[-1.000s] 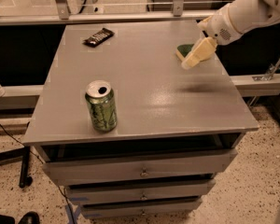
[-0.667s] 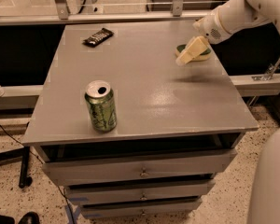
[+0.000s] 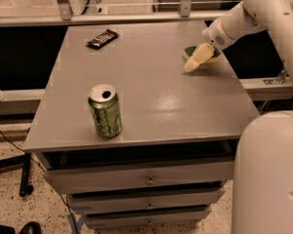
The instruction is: Move sponge near green can
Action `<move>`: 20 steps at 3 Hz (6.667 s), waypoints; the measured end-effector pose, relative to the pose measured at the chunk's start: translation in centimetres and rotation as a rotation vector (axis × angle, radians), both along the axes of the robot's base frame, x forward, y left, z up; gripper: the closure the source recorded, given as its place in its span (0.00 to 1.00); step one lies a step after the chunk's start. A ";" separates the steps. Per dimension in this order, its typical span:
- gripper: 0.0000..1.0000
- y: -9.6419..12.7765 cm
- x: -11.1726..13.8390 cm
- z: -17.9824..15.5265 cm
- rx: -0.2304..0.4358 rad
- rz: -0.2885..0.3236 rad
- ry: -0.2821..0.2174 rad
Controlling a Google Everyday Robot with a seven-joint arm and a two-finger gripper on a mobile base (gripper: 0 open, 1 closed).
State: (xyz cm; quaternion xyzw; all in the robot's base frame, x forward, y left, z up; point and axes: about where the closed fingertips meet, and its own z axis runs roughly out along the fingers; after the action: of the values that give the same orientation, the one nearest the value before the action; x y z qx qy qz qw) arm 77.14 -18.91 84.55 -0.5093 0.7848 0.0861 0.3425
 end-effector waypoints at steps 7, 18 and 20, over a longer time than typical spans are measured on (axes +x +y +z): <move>1.00 11.7 -21.2 8.0 0.002 0.612 0.108; 0.00 19.9 -29.1 1.5 -0.055 0.754 0.098; 0.00 9.9 -22.1 4.6 0.073 0.516 0.042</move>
Offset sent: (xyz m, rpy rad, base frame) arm -0.0018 -0.0001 0.0006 -0.0021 0.0645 0.0699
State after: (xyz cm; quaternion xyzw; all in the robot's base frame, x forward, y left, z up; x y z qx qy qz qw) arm 55.01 -8.99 89.14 -0.6780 0.6324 0.2094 0.3107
